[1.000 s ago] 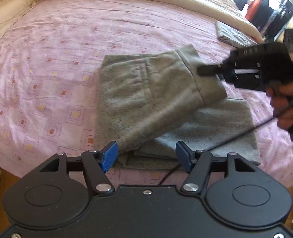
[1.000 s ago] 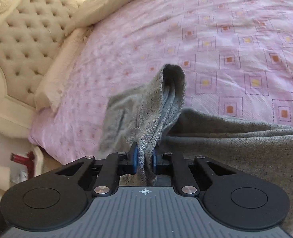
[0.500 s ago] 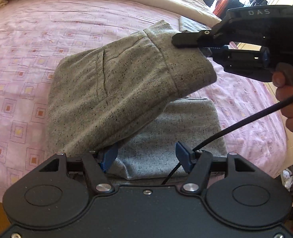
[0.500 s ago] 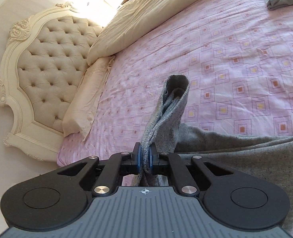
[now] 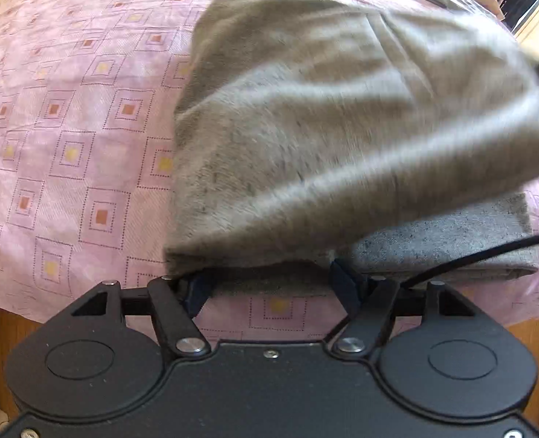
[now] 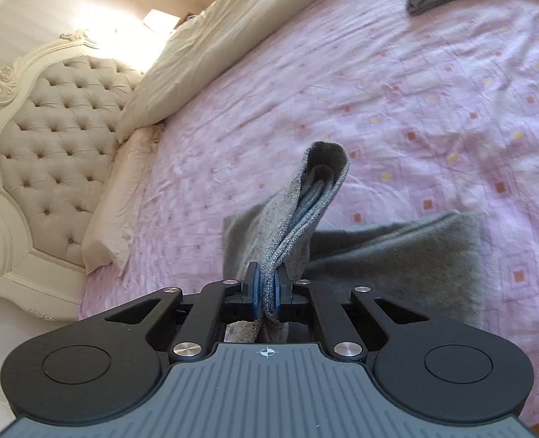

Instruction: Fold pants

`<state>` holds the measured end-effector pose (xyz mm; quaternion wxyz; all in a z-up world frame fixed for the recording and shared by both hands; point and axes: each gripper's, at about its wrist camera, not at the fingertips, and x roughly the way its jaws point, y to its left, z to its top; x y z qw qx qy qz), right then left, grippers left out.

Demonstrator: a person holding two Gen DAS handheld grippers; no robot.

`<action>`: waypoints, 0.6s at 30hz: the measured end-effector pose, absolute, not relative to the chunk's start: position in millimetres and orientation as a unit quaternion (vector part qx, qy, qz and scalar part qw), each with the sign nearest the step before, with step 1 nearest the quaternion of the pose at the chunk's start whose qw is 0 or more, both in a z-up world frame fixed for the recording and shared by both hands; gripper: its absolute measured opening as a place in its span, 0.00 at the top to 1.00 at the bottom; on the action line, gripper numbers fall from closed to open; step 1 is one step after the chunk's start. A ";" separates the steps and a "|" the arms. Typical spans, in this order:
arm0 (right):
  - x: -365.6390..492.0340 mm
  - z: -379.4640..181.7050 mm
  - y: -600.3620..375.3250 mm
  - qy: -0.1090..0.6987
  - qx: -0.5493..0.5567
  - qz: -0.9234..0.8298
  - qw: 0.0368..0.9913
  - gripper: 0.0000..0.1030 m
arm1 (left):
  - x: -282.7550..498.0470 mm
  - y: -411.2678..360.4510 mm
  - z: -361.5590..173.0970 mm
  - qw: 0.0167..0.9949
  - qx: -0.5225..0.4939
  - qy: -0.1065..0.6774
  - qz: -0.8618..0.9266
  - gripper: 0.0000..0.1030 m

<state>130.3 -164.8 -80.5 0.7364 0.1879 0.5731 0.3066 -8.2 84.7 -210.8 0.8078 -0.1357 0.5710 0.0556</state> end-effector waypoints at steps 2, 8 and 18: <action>124.4 -104.0 -175.6 0.587 0.174 0.280 0.739 0.93 | -7.6 80.8 -207.5 0.807 -0.113 0.577 0.049 0.30; 120.9 -142.2 -194.1 0.615 0.176 0.219 0.737 0.93 | -20.0 59.4 -204.1 0.801 -0.030 0.597 0.030 0.31; 130.5 -114.0 -236.1 0.564 0.158 0.177 0.791 0.97 | -47.3 80.3 -158.5 0.818 -0.019 0.574 0.024 0.31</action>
